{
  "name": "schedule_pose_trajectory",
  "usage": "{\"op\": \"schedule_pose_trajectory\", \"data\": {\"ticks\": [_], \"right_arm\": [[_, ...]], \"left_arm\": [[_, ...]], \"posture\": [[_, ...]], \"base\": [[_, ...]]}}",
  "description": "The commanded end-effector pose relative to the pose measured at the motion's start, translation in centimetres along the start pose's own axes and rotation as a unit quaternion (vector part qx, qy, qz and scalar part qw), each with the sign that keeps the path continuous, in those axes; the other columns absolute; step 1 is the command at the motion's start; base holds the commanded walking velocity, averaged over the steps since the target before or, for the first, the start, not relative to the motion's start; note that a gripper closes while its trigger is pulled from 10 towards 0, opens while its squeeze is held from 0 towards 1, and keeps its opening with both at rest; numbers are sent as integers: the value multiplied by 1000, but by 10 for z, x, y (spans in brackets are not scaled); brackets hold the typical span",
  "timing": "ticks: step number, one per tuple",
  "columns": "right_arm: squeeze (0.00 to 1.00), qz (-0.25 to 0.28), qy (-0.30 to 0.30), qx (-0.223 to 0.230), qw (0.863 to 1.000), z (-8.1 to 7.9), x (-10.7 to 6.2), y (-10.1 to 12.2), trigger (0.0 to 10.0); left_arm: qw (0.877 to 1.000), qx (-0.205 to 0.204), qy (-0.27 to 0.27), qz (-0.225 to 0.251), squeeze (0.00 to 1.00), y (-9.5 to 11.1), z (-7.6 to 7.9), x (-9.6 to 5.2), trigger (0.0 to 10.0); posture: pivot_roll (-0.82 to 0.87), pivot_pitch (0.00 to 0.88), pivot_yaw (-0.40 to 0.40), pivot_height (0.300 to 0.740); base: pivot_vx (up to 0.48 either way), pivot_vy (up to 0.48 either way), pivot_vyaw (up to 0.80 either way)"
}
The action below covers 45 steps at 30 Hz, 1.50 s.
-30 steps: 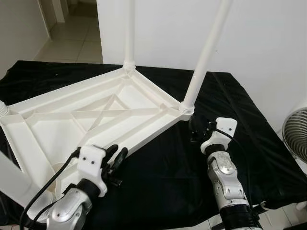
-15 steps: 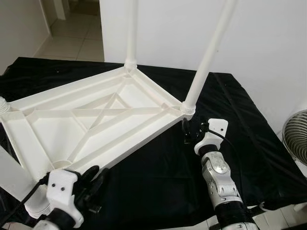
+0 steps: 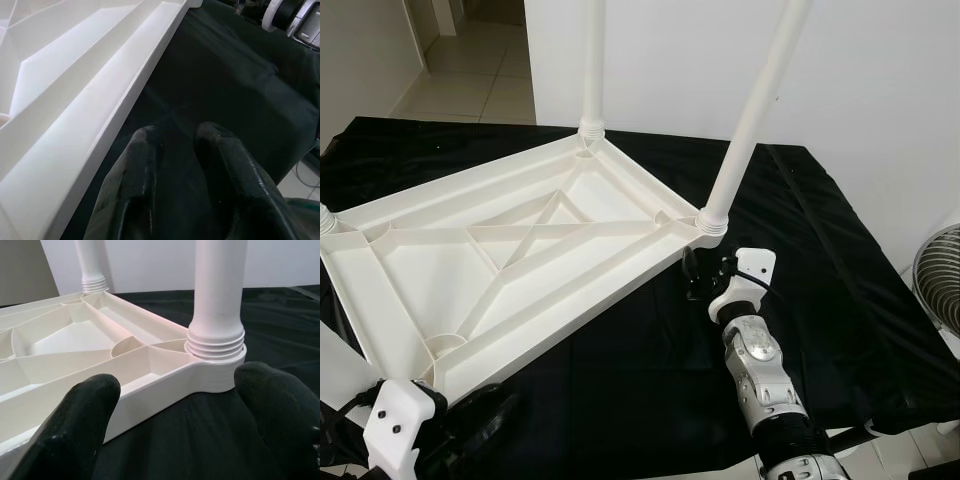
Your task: Building children table
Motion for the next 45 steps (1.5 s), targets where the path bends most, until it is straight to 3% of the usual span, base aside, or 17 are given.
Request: {"op": "schedule_pose_trajectory", "data": {"ticks": [1,5,6,8,10,12,14,16,23,27,31,36,39,41,42,45], "right_arm": [[0,-4,-4,3,1000,0,-1,-5,10000],[0,-6,-3,5,1000,-2,-1,-7,10000],[0,-7,-3,6,1000,-3,-1,-8,10000],[0,-7,-3,6,1000,-3,-1,-8,10000],[0,-8,-3,9,1000,-5,-2,-10,10000],[0,-8,-3,9,1000,-5,-2,-10,10000],[0,-7,-3,11,1000,-6,-2,-12,10000],[0,-7,-3,11,1000,-6,-2,-12,10000],[0,-6,-2,11,1000,-6,-1,-13,10000],[0,-6,-1,11,1000,-7,0,-13,10000],[0,-6,2,12,1000,-9,0,-14,10000],[0,-5,3,12,1000,-9,0,-14,10000],[0,-6,3,14,1000,-10,0,-15,10000],[0,-8,5,16,1000,-13,0,-16,10000],[0,-8,5,16,1000,-13,0,-16,10000],[0,-6,7,18,1000,-16,1,-16,10000]], "left_arm": [[1000,2,-14,-25,0,-4,-1,-11,10000],[999,5,-22,-49,0,-8,-3,-20,10000],[997,9,-26,-71,0,-11,-7,-29,10000],[997,9,-26,-71,0,-11,-7,-29,10000],[992,21,-33,-118,0,-17,-17,-46,10000],[992,21,-33,-118,0,-17,-17,-46,10000],[984,41,-38,-167,0,-20,-31,-65,10000],[984,41,-38,-167,0,-20,-31,-65,10000],[971,67,-19,-227,0,-20,-52,-91,10000],[968,75,-13,-238,0,-21,-57,-96,10000],[954,96,29,-283,0,-30,-80,-114,10000],[947,112,52,-296,0,-33,-95,-120,10000],[938,141,83,-305,0,-36,-117,-124,10000],[933,167,125,-293,0,-32,-145,-120,10000],[933,167,125,-293,0,-32,-145,-120,10000],[925,195,183,-271,0,-22,-177,-115,10000]], "posture": [[351,117,-46,740],[359,119,-42,740],[367,118,-36,740],[367,118,-36,740],[369,118,-35,740],[369,118,-35,740],[370,115,-35,740],[370,115,-35,740],[375,115,-42,740],[375,115,-42,740],[376,112,-50,740],[377,110,-52,740],[388,105,-63,740],[386,101,-65,740],[386,101,-65,740],[383,100,-65,740]], "base": [[0,0,0],[0,0,0],[0,0,0],[0,0,0],[0,0,0],[0,0,0],[0,0,0],[0,0,0],[0,0,0],[0,0,0],[0,0,0],[0,0,0],[0,0,0],[0,0,0],[0,0,0],[0,0,0]]}}
Point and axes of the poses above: a point about 5 cm out from each wrist's last joint towards the gripper, its own x axis pointing out of the wrist towards the gripper, its own y axis along the axis of the wrist's last joint, z = x × y, the point moved 5 cm from there along x, pointing out of the wrist towards the gripper, and after that the axes turned 4 degrees about x, right-handed, at the moved point
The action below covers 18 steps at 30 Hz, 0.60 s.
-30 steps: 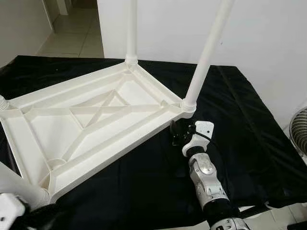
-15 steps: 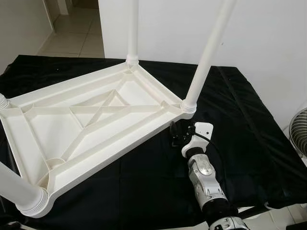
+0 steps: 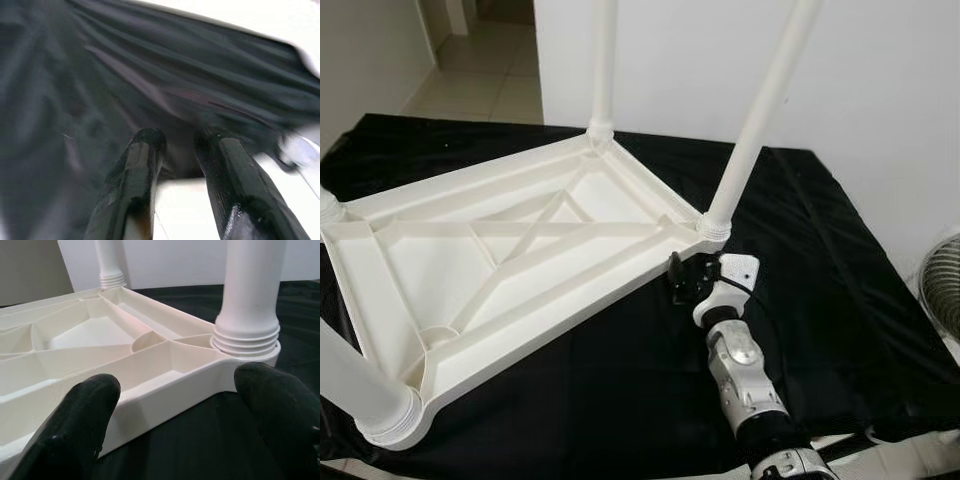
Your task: Building children table
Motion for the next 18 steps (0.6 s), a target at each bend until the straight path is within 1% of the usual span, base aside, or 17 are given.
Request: {"op": "schedule_pose_trajectory", "data": {"ticks": [1,3,4,6,7,9,10,12,13,14,16,17,18], "right_arm": [[0,-1,-4,1,1000,2,0,-2,10000],[0,-1,-4,0,1000,2,1,-1,10000],[0,0,-5,1,1000,3,1,-1,10000],[0,2,-7,0,1000,4,1,0,10000],[0,2,-7,0,1000,4,1,0,10000],[0,5,-12,-1,1000,6,1,1,10000],[0,5,-12,-1,1000,6,1,1,10000],[0,7,-15,-2,1000,8,1,2,10000],[0,7,-15,-2,1000,8,1,2,10000],[0,7,-16,-4,1000,8,0,2,10000],[0,3,-20,-15,1000,9,1,2,10000],[0,3,-20,-15,1000,9,1,2,10000],[0,-1,-28,-22,999,11,1,2,10000]], "left_arm": [[998,3,63,-11,0,-6,-15,4,10000],[996,2,85,3,0,-2,-24,7,10000],[994,-7,102,26,0,6,-30,15,10000],[990,-18,123,62,0,20,-37,26,10000],[990,-18,123,62,0,20,-37,26,10000],[983,-26,145,112,0,42,-44,36,10000],[983,-26,145,112,0,42,-44,36,10000],[975,-27,163,146,0,57,-49,42,10000],[975,-27,163,146,0,57,-49,42,10000],[968,-41,175,173,0,68,-51,45,10000],[957,-63,193,207,0,83,-53,49,10000],[957,-63,193,207,0,83,-53,49,10000],[951,-73,197,227,0,94,-50,50,10000]], "posture": [[371,91,-66,740],[371,91,-66,740],[358,86,-62,740],[350,84,-60,740],[350,84,-60,740],[345,83,-55,740],[345,83,-55,740],[336,84,-47,740],[336,84,-47,740],[327,84,-44,740],[320,85,-42,740],[320,85,-42,740],[317,87,-44,740]], "base": [[0,0,0],[0,0,0],[0,0,0],[0,0,0],[0,0,0],[0,0,0],[0,0,0],[0,0,0],[0,0,0],[0,0,0],[0,0,0],[0,0,0],[0,0,0]]}}
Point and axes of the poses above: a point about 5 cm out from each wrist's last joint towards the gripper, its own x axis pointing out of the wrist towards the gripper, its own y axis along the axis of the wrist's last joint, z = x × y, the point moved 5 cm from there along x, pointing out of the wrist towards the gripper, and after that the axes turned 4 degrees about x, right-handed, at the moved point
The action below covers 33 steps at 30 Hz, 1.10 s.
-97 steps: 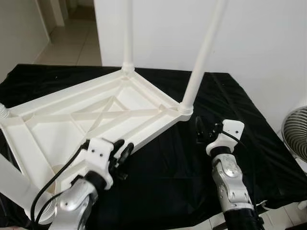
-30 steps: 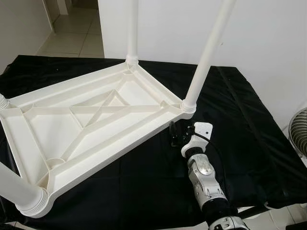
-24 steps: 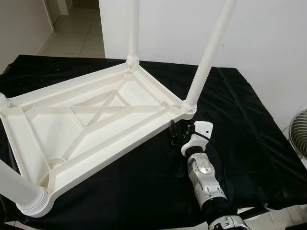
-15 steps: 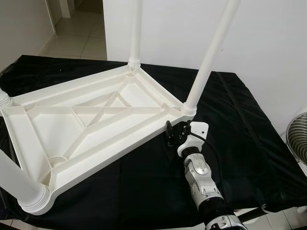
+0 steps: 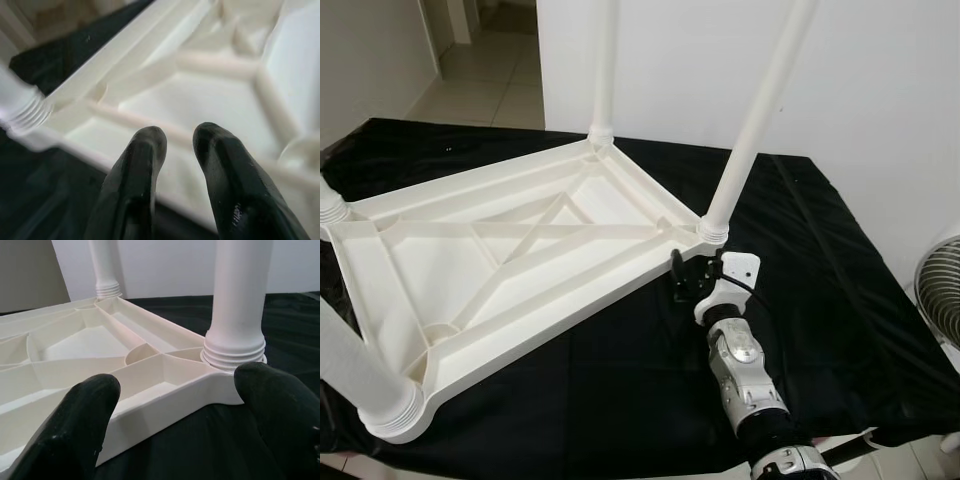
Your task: Building children table
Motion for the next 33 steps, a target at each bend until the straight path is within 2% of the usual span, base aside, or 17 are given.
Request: {"op": "schedule_pose_trajectory", "data": {"ticks": [1,2,3,7,9,10,11,12,14,15,17,18,23,25,26,28,33], "right_arm": [[0,-9,-16,-11,1000,6,0,-2,10000],[0,-9,-16,-11,1000,6,0,-2,10000],[0,-19,-35,-21,999,11,3,-4,10000],[0,-25,-43,-26,998,13,4,-5,10000],[0,-32,-68,-39,996,19,10,-5,10000],[0,-32,-68,-39,996,19,10,-5,10000],[0,-35,-79,-43,995,22,13,-5,10000],[0,-35,-79,-43,995,22,13,-5,10000],[0,-41,-102,-48,993,28,20,-2,10000],[0,-41,-102,-48,993,28,20,-2,10000],[0,-54,-133,-52,988,36,24,-3,10000],[0,-54,-133,-52,988,36,24,-3,10000],[0,-78,-184,-58,978,48,28,-5,10000],[0,-78,-184,-58,978,48,28,-5,10000],[0,-93,-224,-69,968,58,27,-8,10000],[0,-93,-224,-69,968,58,27,-8,10000],[0,-109,-256,-72,958,68,24,-14,10000]], "left_arm": [[987,-13,159,11,0,9,-25,3,10000],[987,-13,159,11,0,9,-25,3,10000],[986,-39,159,42,0,20,-17,12,10000],[985,-51,160,51,0,24,-13,16,10000],[982,-78,152,77,0,35,5,29,10000],[982,-78,152,77,0,35,5,29,10000],[981,-93,146,90,0,41,14,35,10000],[981,-93,146,90,0,41,14,35,10000],[978,-120,124,114,0,53,38,48,10000],[978,-120,124,114,0,53,38,48,10000],[976,-138,108,131,0,63,54,56,10000],[976,-138,108,131,0,63,54,56,10000],[971,-168,85,148,0,76,76,67,10000],[971,-168,85,148,0,76,76,67,10000],[968,-184,72,157,0,86,90,75,10000],[968,-184,72,157,0,86,90,75,10000],[965,-198,62,162,0,97,105,80,10000]], "posture": [[317,87,-44,740],[317,87,-44,740],[310,88,-43,740],[308,90,-44,740],[294,94,-43,740],[294,94,-43,740],[291,95,-44,740],[291,95,-44,740],[283,102,-45,740],[283,102,-45,740],[274,107,-47,740],[274,107,-47,740],[268,114,-50,740],[268,114,-50,740],[266,115,-52,740],[266,115,-52,740],[259,117,-52,740]], "base": [[0,0,0],[0,0,0],[0,0,0],[0,0,0],[0,0,0],[0,0,0],[0,0,0],[0,0,0],[0,0,0],[0,0,0],[0,0,0],[0,0,0],[0,0,0],[0,0,0],[0,0,0],[0,0,0],[0,0,0]]}}
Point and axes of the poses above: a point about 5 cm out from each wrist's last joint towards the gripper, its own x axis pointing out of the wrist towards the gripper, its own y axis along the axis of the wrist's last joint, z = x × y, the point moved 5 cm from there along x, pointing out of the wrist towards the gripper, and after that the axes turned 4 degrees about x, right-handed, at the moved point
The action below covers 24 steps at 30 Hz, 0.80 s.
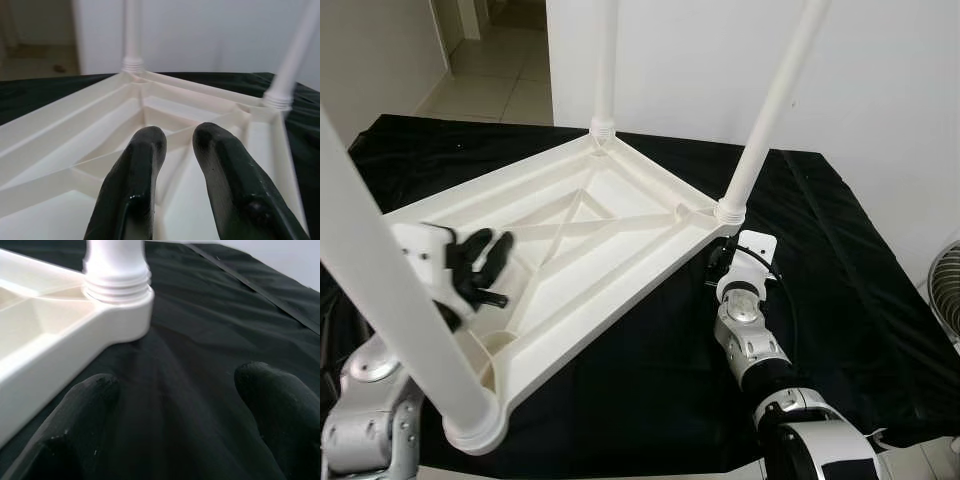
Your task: Building children table
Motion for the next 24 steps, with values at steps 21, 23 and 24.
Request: {"op": "schedule_pose_trajectory", "data": {"ticks": [21,23,24], "right_arm": [[0,-19,87,29,996,-10,25,21,10000],[0,-22,99,32,994,-12,26,23,10000],[0,-25,109,36,993,-14,27,25,10000]], "left_arm": [[998,-51,-40,-1,0,3,58,12,10000],[997,-56,-45,1,0,4,63,13,10000],[997,-59,-51,1,0,5,69,14,10000]], "posture": [[253,130,-48,740],[253,132,-49,740],[253,132,-50,740]], "base": [[0,0,0],[0,0,0],[0,0,0]]}}
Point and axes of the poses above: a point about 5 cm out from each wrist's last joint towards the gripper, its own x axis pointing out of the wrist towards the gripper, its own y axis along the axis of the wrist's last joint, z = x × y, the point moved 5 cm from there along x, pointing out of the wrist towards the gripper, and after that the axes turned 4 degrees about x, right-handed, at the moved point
